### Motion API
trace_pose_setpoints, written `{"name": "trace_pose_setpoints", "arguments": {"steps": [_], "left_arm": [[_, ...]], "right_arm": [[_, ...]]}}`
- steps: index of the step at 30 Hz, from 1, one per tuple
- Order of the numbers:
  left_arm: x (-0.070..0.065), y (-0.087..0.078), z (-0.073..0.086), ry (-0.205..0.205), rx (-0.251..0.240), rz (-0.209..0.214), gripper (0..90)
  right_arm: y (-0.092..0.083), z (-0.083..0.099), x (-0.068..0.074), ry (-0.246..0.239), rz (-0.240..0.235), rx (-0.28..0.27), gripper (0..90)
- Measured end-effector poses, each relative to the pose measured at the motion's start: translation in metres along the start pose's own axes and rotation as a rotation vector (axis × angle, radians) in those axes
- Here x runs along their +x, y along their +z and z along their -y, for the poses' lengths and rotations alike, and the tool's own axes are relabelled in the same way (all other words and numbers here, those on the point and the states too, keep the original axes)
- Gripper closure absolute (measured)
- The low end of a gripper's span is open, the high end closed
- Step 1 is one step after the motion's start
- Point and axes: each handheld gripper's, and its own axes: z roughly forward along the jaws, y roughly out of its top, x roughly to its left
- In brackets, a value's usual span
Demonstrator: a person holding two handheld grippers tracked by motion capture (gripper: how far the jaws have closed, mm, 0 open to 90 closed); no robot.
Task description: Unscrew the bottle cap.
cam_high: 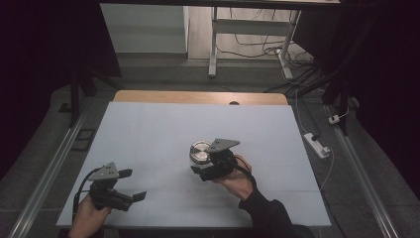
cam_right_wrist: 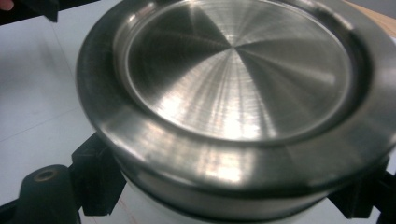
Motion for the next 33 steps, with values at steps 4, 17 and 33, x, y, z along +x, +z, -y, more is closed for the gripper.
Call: {"name": "trace_pose_setpoints", "arguments": {"steps": [4,17,33], "left_arm": [[0.001,0.005,-0.011,0.009,0.002,0.000,0.0],[0.004,0.026,-0.045,0.068,0.015,0.027,0.0],[0.009,0.059,-0.099,0.225,0.015,0.163,0.0]], "right_arm": [[0.000,0.000,0.000,-0.001,-0.001,-0.001,14.8],[0.000,0.001,0.000,-0.009,-0.007,0.004,14.8],[-0.001,0.001,0.000,-0.026,-0.044,0.009,14.8]]}}
